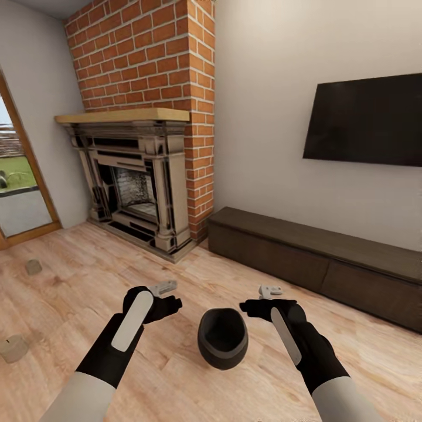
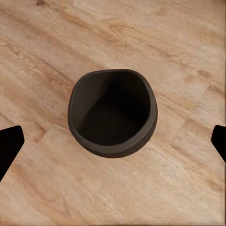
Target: Place each of the two pumpkins and all three candles from the living room inside a cabinet in the living room (use any cabinet), then make sure every cabinet is closed, and position the cauldron so it is next to a table in the living room.
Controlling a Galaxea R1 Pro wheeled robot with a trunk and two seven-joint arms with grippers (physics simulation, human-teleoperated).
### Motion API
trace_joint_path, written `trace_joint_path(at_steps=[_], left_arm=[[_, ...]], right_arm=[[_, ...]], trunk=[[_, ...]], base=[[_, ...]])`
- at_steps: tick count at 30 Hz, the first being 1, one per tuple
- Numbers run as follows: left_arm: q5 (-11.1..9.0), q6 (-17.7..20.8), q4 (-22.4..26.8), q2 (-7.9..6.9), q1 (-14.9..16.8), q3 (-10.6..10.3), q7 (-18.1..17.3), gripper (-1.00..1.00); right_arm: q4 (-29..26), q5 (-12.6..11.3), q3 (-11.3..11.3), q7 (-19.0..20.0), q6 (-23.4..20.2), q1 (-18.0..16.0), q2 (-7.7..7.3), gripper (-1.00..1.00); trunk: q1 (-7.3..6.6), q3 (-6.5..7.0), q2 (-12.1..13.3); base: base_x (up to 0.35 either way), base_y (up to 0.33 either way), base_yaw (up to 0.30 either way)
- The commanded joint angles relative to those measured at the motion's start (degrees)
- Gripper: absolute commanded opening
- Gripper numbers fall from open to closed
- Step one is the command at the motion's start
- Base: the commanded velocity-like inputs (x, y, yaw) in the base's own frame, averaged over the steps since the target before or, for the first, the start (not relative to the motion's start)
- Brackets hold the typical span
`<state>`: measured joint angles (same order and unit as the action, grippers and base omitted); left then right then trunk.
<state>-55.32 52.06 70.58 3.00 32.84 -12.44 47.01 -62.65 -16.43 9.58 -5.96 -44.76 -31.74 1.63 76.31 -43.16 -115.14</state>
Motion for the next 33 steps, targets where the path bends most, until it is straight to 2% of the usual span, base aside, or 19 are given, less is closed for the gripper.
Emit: trace_joint_path(at_steps=[1,6,12,18,23,28,33], left_arm=[[-0.6,0.06,0.08,-0.07,0.03,-0.03,0.61,1.0],[-0.45,0.06,0.08,-0.3,0.03,-0.02,0.63,1.0],[-0.4,0.06,0.09,-0.36,0.03,0.04,0.63,1.0],[-0.2,0.06,0.09,-0.36,0.03,0.01,0.63,1.0],[0.14,0.06,0.09,-0.34,0.03,-0.15,0.63,1.0],[0.03,0.06,0.09,-0.36,0.03,-0.05,0.63,1.0],[0.04,0.06,0.09,-0.36,0.03,-0.04,0.63,1.0]], right_arm=[[-0.04,-0.61,0.09,-0.61,-0.31,-0.04,0.01,1.0],[-0.02,-0.62,0.02,-0.63,-2.04,-0.03,0.03,1.0],[0.06,-0.62,0.0,-0.55,-3.84,-0.03,-0.03,1.0],[0.05,-0.62,0.02,-0.57,-4.25,-0.01,0.03,1.0],[-0.16,-0.61,0.0,-0.59,-4.28,-0.01,0.02,1.0],[-0.03,-2.5,0.0,-0.55,-4.21,-0.07,-0.04,1.0],[0.02,-3.01,0.0,-0.49,-4.18,-0.07,-0.05,1.0]], trunk=[[-0.01,-0.06,-0.03],[-0.01,-0.29,-0.03],[-0.01,-0.82,-0.03],[-0.01,-1.37,-0.03],[-0.01,-1.51,-0.03],[-0.01,-1.52,-0.03],[-0.01,-1.52,-0.03]], base=[[0.0,0.0,-0.148],[0.03,0.03,-0.074],[0.129,0.214,-0.015],[0.167,0.238,-0.024],[0.247,0.05,0.011],[0.259,0.158,-0.227],[0.256,0.197,-0.281]])
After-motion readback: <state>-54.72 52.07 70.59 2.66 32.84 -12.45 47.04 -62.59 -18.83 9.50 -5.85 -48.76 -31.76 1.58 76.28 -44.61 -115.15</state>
